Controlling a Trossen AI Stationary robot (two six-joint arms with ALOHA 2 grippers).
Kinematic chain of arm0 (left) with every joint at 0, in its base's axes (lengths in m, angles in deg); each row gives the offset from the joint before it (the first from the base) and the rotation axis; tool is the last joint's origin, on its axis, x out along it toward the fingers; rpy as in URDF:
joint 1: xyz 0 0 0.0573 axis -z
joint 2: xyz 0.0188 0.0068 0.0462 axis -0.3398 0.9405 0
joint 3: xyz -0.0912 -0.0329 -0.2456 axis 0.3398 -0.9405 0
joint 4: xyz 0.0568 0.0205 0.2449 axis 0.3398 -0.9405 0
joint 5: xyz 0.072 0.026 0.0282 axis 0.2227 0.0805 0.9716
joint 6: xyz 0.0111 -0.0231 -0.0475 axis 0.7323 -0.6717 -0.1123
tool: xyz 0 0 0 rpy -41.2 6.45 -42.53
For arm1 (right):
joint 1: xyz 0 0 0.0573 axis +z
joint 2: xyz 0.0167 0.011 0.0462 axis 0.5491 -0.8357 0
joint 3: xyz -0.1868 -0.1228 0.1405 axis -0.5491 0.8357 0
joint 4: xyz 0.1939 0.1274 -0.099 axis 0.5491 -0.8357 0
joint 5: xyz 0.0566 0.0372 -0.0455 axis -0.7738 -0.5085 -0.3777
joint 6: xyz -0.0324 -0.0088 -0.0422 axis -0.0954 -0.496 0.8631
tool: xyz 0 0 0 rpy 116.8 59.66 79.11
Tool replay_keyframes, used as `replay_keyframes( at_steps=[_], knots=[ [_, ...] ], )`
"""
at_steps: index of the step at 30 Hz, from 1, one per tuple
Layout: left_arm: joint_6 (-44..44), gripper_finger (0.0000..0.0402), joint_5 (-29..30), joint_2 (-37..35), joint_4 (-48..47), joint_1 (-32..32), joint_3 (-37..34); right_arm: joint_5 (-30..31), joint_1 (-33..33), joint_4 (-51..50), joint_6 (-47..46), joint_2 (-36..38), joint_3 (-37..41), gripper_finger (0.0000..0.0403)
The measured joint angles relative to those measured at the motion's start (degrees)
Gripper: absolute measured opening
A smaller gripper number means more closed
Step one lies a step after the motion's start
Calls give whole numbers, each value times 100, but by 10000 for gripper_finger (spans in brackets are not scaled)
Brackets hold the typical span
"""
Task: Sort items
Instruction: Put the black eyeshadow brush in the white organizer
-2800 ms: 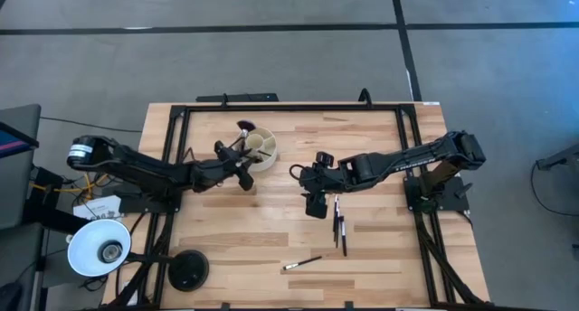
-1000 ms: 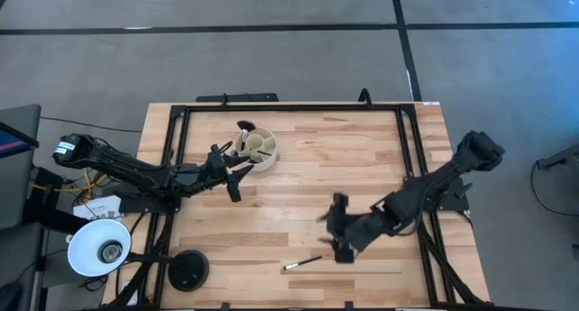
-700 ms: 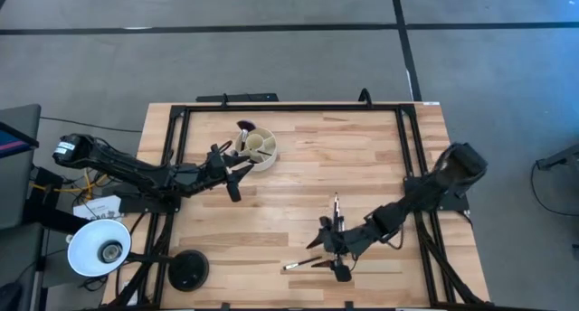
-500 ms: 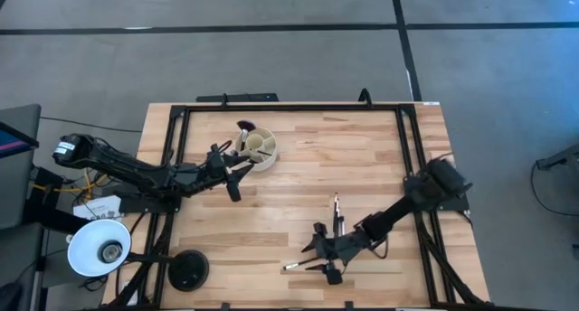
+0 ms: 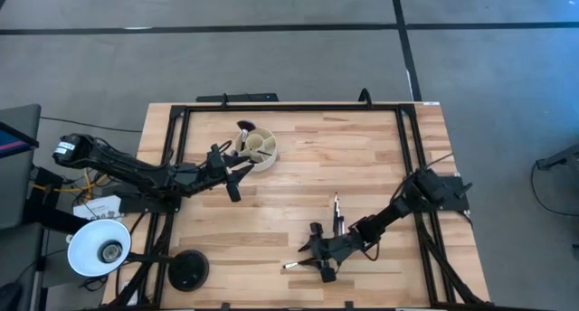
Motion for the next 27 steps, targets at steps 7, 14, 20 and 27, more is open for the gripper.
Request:
replay_keyframes(
  at_steps=[7,14,20,27],
  knots=[
    [-7,138,-425,0,235,0,0,-76,-197,-70,-53,-7,1,22],
    [-60,138,-1163,0,426,0,0,-309,-793,-44,336,321,42,32],
    [-63,138,-1899,0,428,2,0,-104,-1657,53,833,1166,34,13],
    [-12,138,-1908,0,433,2,0,-457,-2389,387,992,2045,32,22]
  ],
)
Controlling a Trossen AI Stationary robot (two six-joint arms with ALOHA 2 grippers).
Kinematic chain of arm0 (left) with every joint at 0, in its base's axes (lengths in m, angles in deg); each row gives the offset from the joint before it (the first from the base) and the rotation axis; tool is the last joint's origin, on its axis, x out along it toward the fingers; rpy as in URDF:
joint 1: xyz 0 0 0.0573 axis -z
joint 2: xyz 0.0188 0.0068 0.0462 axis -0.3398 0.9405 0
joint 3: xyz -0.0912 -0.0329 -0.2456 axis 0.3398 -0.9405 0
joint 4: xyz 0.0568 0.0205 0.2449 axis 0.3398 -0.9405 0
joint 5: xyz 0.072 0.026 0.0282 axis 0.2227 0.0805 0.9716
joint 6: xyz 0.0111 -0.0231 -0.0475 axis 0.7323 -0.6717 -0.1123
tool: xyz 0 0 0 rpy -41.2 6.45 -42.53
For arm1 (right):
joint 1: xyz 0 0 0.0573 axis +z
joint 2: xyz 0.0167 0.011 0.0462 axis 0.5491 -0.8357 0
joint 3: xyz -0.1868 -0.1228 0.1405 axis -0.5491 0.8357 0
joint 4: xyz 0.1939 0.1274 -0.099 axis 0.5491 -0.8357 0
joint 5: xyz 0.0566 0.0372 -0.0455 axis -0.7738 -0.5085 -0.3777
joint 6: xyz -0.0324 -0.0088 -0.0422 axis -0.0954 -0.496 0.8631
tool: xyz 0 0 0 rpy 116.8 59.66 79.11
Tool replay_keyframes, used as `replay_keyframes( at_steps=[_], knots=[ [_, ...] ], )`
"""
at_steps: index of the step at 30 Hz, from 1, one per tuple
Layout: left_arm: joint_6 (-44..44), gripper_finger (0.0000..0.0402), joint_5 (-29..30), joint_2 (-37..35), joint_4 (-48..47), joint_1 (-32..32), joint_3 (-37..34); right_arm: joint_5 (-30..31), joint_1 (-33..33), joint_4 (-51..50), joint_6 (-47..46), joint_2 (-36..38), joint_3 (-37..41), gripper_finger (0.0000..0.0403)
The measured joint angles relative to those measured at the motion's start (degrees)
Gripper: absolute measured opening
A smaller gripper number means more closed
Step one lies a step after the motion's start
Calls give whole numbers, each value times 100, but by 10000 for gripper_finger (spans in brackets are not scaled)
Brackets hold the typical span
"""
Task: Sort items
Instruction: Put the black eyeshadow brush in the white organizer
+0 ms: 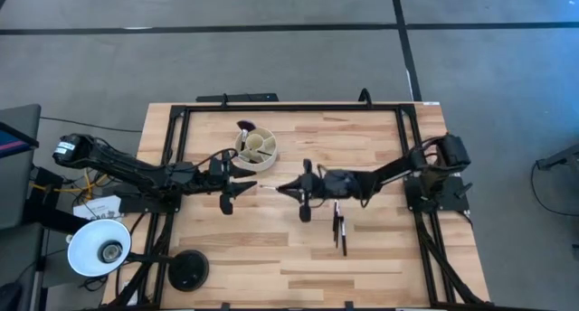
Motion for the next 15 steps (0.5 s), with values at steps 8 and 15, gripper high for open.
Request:
replay_keyframes(
  at_steps=[8,15],
  knots=[
    [483,138,-114,0,535,-2,0,-1097,-153,1282,-80,99,-9,28],
    [620,138,-625,0,636,0,2,-1177,-222,2150,-234,-319,-48,9]
  ],
)
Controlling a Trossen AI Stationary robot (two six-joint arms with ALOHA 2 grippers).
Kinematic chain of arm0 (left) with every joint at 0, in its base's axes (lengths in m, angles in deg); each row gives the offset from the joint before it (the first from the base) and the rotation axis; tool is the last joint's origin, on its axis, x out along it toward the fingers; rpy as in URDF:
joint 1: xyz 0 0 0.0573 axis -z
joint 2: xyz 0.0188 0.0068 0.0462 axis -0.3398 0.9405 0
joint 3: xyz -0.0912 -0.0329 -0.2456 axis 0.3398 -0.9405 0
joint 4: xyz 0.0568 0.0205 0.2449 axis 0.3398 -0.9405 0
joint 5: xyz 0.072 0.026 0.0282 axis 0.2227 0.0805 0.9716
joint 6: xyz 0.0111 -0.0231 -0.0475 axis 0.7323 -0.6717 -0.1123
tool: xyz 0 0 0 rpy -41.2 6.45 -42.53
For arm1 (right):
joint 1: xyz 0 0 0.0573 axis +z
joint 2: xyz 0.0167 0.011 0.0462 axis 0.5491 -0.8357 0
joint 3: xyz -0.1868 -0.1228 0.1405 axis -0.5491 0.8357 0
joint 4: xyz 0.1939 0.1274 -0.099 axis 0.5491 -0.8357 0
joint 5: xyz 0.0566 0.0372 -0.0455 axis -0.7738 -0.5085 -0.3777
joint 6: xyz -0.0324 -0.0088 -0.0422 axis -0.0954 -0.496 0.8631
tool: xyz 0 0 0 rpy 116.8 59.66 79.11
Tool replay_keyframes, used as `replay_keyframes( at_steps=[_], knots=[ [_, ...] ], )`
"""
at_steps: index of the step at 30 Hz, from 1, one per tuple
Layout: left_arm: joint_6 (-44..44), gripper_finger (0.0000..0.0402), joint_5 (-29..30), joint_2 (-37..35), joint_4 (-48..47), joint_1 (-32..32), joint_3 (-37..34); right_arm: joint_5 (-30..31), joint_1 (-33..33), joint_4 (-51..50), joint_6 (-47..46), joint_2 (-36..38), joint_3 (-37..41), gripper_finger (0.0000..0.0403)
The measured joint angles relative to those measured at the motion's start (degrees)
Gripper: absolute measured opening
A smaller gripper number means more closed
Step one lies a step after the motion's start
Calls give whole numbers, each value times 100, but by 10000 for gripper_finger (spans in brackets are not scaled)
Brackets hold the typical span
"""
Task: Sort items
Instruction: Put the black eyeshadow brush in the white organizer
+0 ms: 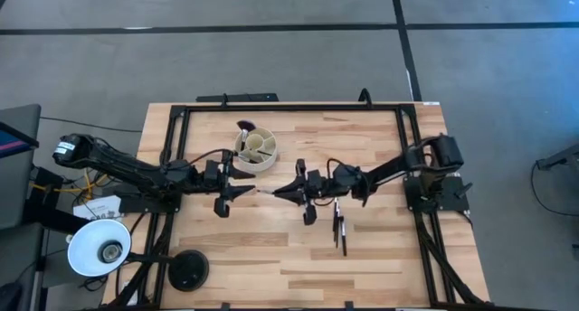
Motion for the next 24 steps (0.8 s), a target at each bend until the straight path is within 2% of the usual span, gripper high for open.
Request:
replay_keyframes(
  at_steps=[5,11,16,21,24],
  knots=[
    [0,138,-16,0,0,0,0,9,-131,158,-107,-2,-79,28],
    [2,138,-79,0,101,-1,0,4,-192,-301,-162,-76,-526,9],
    [2,138,-92,2,181,0,0,9,-186,-583,-162,-307,-891,23],
    [4,137,-263,0,257,0,0,7,-192,-595,-149,-658,-1251,9],
    [3,125,-275,0,280,0,0,7,-195,-574,-147,-774,-1376,14]
  ],
)
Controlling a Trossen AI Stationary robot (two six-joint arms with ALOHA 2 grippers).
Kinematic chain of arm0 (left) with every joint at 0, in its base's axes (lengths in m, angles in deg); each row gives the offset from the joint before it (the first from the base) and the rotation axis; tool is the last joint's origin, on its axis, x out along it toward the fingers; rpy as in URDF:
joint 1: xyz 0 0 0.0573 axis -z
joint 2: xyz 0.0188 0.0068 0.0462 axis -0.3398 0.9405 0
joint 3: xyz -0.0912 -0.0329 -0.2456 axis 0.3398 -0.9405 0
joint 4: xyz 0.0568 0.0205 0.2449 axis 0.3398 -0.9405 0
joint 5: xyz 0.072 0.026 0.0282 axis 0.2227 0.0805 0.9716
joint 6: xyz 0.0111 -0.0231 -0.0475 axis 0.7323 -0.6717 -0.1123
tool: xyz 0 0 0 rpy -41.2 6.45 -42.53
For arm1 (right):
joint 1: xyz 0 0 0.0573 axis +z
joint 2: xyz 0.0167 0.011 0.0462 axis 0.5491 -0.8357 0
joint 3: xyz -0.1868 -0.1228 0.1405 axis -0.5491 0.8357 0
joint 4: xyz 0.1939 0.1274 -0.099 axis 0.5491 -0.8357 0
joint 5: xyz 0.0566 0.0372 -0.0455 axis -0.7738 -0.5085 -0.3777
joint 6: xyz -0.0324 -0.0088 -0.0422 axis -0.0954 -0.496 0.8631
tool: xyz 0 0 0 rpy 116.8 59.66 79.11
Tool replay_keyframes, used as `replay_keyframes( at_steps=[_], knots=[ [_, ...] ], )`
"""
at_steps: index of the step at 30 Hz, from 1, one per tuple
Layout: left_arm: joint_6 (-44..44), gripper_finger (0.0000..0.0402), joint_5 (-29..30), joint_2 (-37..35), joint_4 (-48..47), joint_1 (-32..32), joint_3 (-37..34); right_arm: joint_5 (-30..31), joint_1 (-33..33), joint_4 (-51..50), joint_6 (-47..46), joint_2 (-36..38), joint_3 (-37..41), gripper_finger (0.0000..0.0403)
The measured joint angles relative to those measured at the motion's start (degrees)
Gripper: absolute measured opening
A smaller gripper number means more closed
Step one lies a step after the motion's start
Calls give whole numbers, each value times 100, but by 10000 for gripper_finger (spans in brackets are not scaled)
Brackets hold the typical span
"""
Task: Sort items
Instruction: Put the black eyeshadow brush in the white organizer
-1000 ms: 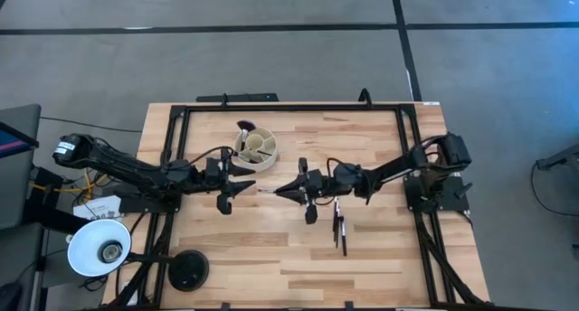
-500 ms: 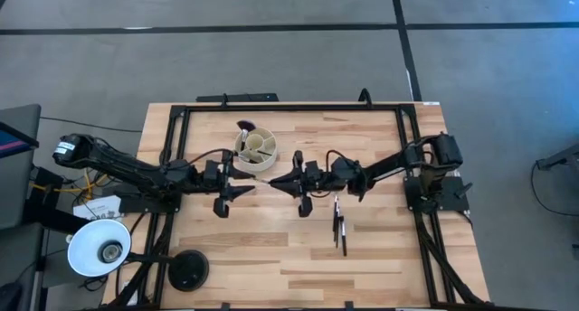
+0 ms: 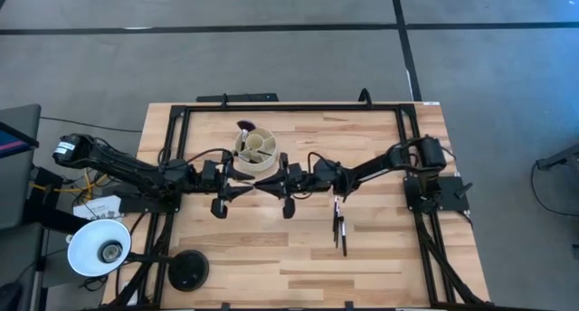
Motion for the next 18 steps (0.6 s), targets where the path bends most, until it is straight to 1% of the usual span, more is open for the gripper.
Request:
replay_keyframes(
  at_steps=[4,9,11,13,18],
  knots=[
    [-1,90,0,1,-7,-1,0,-3,3,32,0,-77,-61,24],
    [6,37,-2,0,-10,0,0,-5,3,161,37,-65,-71,10],
    [42,21,30,-2,13,-4,2,20,2,197,20,-65,-71,13],
    [39,20,52,-2,3,-3,2,21,1,184,24,-65,-71,27],
    [-8,33,177,2,-48,0,0,0,-2,153,48,-65,-71,78]
  ],
)
